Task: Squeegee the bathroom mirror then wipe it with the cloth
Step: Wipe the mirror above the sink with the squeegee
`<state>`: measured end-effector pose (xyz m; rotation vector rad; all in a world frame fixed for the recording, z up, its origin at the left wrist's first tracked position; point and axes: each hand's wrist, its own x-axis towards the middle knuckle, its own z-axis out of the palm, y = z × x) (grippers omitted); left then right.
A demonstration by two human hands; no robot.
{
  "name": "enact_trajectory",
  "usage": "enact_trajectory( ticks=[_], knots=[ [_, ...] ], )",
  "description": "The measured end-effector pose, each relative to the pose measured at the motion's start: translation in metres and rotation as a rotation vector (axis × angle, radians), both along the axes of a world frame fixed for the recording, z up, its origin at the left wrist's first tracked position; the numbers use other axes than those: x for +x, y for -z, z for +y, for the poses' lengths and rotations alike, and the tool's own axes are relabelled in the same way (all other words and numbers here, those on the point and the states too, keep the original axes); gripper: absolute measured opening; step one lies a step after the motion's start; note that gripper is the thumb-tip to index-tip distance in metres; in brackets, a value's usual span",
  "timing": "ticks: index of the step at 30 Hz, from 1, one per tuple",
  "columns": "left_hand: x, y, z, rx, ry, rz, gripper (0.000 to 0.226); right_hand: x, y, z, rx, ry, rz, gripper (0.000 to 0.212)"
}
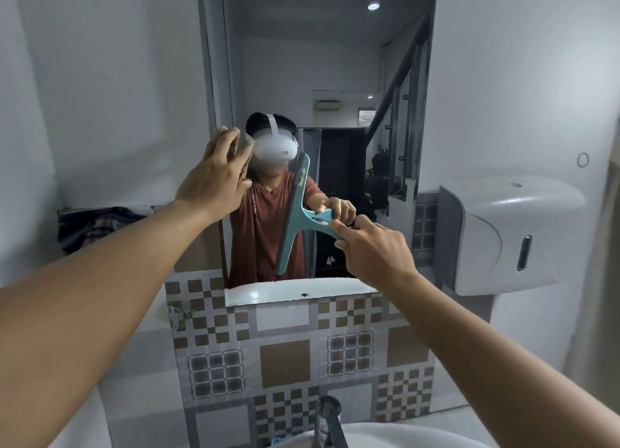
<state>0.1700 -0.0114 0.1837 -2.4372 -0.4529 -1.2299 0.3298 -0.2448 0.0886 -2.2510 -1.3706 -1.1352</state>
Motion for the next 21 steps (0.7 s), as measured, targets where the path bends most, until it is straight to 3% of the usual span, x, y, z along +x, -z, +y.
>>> enact_trajectory(
  ticks=[21],
  knots=[
    [0.005, 0.023, -0.008, 0.1, -0.023, 0.037, 0.088, 0.054, 0.01, -0.053, 0.041, 0.115, 0.08, 0.043]
  ],
)
